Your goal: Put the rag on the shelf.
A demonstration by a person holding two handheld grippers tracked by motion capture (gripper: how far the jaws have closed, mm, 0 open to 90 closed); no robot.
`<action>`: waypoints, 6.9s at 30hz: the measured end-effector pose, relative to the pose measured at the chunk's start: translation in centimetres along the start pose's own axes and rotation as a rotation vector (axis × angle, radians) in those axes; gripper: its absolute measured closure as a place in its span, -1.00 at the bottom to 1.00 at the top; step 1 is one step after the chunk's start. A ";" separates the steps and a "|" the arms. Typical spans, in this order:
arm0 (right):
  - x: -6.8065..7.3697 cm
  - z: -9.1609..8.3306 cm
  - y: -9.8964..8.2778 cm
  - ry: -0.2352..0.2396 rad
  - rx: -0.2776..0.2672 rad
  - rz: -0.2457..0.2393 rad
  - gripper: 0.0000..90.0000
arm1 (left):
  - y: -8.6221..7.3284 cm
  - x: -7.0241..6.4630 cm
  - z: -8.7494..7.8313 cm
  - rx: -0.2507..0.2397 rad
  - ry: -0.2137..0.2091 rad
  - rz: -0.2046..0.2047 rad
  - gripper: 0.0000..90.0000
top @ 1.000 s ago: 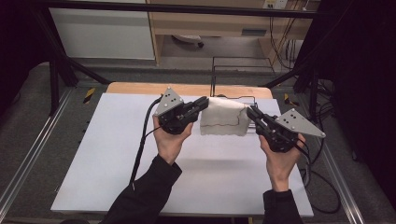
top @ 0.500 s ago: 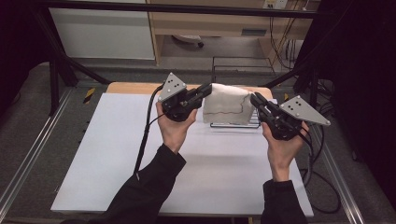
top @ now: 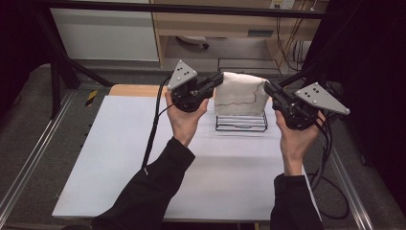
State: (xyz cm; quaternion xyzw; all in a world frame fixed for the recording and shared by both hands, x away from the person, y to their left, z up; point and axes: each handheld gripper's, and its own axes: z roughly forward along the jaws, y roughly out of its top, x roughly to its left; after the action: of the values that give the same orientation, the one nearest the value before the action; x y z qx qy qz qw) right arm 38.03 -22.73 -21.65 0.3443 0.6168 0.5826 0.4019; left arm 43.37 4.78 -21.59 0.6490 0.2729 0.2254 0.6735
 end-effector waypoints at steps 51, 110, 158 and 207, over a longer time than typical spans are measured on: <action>-4.3 4.9 5.6 -0.054 -0.071 -0.013 0.87 | 5.8 2.4 5.6 -0.064 0.056 0.015 0.89; -8.0 8.9 -0.6 -0.054 0.115 0.032 0.87 | 0.0 4.5 10.1 0.111 0.080 0.074 0.89; -6.3 4.5 -4.0 0.050 0.169 -0.001 0.86 | -2.3 2.5 6.4 0.221 -0.045 0.074 0.83; -5.7 5.2 -4.9 0.091 0.278 0.056 1.00 | -4.2 2.7 9.1 0.414 -0.064 0.106 1.00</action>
State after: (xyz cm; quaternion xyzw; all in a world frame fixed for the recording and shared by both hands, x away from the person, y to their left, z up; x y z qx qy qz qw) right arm 45.39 -25.90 -26.01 0.3869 0.6993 0.5175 0.3057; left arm 51.21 -0.50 -25.89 0.7937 0.2572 0.1788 0.5214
